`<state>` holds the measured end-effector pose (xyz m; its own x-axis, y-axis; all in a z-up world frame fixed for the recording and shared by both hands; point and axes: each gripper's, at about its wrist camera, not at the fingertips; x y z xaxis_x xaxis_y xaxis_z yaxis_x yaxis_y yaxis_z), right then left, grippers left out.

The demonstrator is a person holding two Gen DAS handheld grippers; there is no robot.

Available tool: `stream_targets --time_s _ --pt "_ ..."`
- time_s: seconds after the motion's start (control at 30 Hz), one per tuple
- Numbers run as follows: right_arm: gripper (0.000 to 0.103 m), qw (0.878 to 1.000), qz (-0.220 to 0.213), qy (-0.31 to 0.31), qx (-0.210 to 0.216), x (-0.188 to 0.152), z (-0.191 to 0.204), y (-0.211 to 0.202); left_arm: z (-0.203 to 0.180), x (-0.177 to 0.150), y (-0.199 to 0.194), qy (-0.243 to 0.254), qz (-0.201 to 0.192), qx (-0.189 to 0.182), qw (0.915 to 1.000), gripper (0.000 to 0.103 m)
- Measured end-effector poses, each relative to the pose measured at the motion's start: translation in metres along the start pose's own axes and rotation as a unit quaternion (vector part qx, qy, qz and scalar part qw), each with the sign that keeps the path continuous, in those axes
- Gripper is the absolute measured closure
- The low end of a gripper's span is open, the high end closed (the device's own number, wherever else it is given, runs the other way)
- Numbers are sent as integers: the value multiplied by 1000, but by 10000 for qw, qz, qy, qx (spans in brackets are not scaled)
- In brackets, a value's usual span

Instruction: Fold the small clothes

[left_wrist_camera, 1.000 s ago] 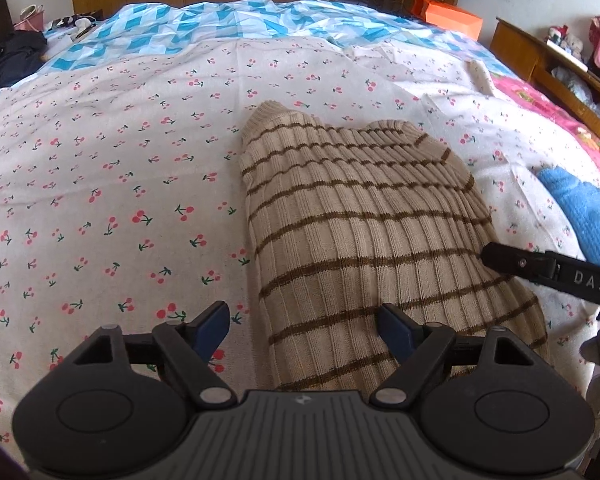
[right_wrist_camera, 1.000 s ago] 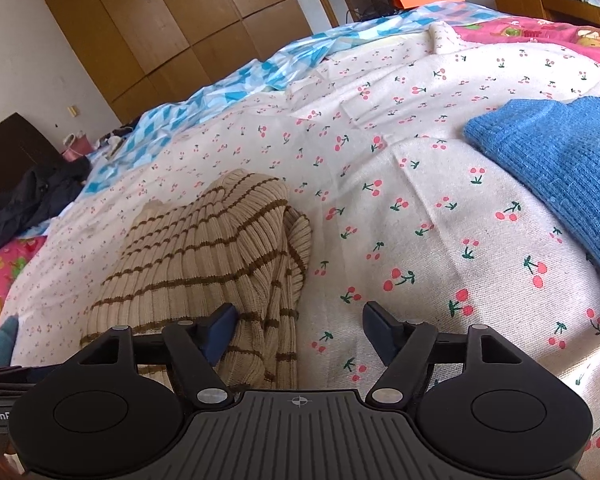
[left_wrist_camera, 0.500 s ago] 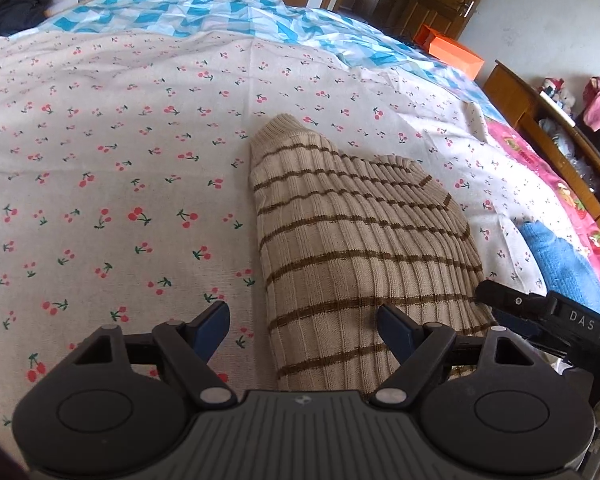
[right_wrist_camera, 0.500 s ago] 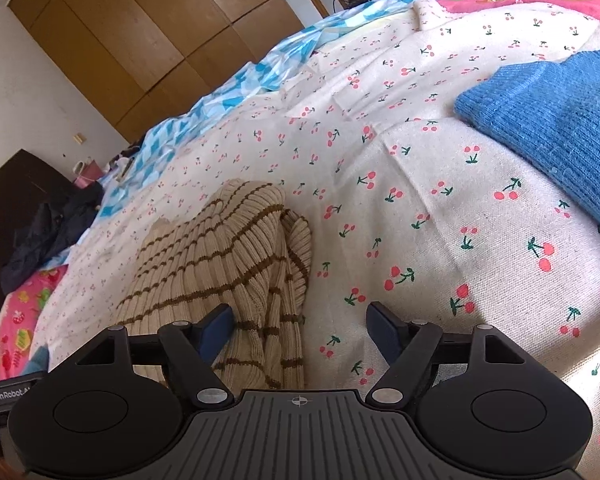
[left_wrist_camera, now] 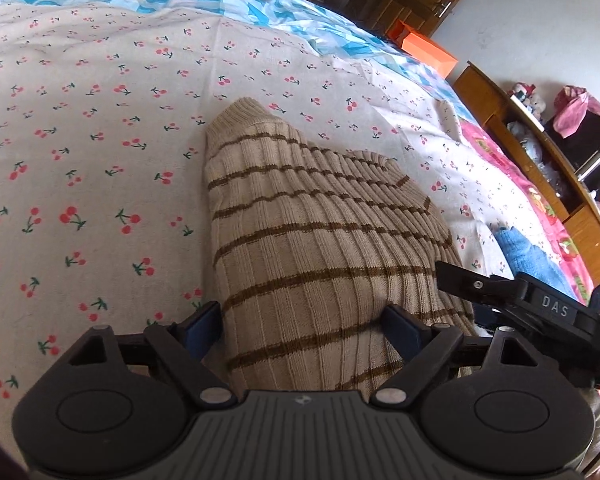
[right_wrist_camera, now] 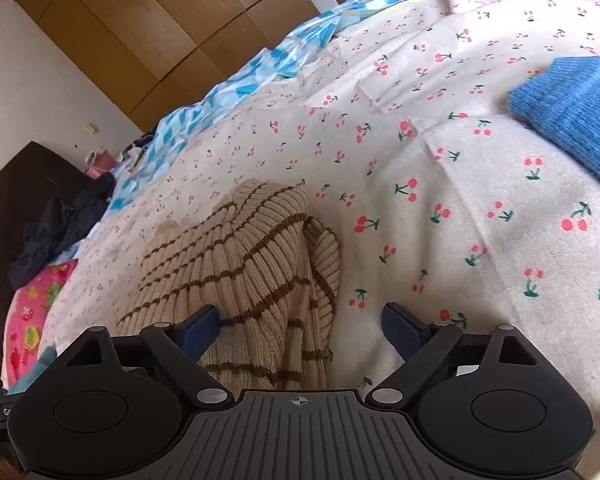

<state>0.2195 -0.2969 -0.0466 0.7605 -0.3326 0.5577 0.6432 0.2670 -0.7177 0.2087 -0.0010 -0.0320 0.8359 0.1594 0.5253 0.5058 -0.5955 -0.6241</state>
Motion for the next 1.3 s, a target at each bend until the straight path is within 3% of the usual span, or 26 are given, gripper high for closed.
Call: stream_targets --time_s 0.17,0.23,0.5,0.6,0.73,0.87,1.0,1.07,1.3 --pt "13 9990 162 102 395 4 -3 8 6 -1 -12 -6 -25 -164 9999 12" --pt "19 9985 248 109 484 7 -11 6 8 -1 -15 -7 -6 -207 9998 12" --pt "16 9894 626 638 1147 6 -16 22 13 7 -10 -156 -108 -355 9992 12" --pt "20 9929 591 384 954 5 -7 23 15 7 -16 -105 -106 -214 9997 12" --pt "40 9869 767 842 1139 9 -28 25 16 7 -13 -118 -4 -174 9998 11" --pt "44 9802 883 1100 1392 6 -30 32 7 13 -3 -282 -15 -336 9990 11" --pt "56 9703 1021 1456 1638 7 -47 34 2 13 3 -93 132 -299 9994 5" --pt "56 9700 1041 1452 1651 7 -47 36 10 13 14 -201 248 -307 9990 1" --pt "58 9711 1054 1406 1613 5 -44 38 10 27 33 -215 66 -388 9990 0"
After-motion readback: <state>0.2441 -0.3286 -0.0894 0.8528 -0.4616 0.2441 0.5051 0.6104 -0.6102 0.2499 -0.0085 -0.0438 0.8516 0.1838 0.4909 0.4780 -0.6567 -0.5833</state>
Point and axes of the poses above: each gripper's, at about its wrist camera, not at the fingertips, and y roughly the way its jaws point, z to its left, x to its top, and after that the axes turned 11 degrees about -x, right-handed
